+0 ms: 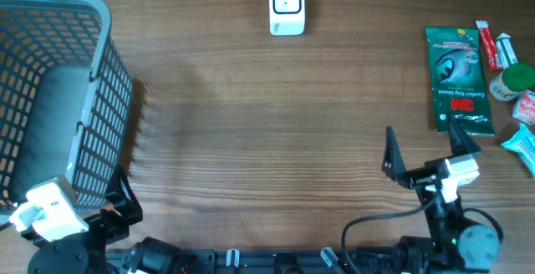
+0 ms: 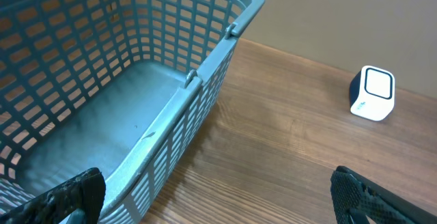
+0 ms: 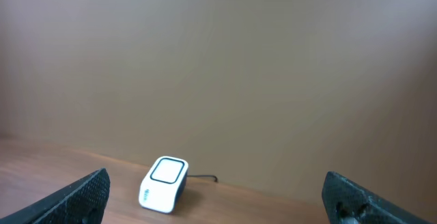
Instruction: Scan the item barcode
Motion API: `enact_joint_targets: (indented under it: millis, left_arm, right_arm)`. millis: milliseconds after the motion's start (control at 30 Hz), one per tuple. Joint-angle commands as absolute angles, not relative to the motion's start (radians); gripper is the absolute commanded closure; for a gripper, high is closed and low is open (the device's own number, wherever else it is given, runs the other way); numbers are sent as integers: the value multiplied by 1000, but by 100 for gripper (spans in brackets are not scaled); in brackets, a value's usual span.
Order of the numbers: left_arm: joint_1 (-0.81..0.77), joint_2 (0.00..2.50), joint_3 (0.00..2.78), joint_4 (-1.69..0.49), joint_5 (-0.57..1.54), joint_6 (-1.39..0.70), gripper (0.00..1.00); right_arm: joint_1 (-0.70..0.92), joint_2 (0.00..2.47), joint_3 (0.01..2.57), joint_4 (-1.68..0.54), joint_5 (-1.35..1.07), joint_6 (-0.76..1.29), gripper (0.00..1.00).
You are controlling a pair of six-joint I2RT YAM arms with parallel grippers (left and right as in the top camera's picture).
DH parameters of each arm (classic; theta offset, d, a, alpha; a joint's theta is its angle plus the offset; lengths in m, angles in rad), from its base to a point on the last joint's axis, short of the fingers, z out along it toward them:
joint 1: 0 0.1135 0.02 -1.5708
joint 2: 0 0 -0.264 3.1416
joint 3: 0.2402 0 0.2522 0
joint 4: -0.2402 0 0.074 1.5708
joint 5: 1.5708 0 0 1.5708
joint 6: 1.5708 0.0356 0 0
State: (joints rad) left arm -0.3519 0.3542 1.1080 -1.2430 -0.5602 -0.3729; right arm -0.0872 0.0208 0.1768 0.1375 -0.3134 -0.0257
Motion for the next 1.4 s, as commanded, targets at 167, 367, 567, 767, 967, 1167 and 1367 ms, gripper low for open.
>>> enact_joint_targets:
  millis: [167, 367, 567, 767, 967, 1167, 1367]
  left_arm:
    - [-356, 351, 1106, -1240, -570, -375, 0]
    - [-356, 351, 1106, -1240, -569, -375, 0]
    - [-356, 351, 1106, -1240, -569, -375, 0]
    - [-356, 351, 1106, -1240, -570, -375, 0]
    - [-356, 351, 1106, -1240, -569, -375, 0]
    - [-356, 351, 1106, -1240, -569, -375, 0]
    - [-356, 351, 1106, -1240, -570, -375, 0]
  right_arm:
    - [-81, 3, 42, 192, -221, 64, 0]
    - [-33, 2, 17, 210, -163, 63, 0]
    - [-29, 2, 5, 166, -165, 79, 0]
    - [-29, 3, 5, 23, -156, 79, 0]
    - [-35, 4, 5, 12, -154, 80, 0]
    - [-38, 4, 5, 11, -154, 79, 0]
    - [-38, 4, 5, 11, -154, 78, 0]
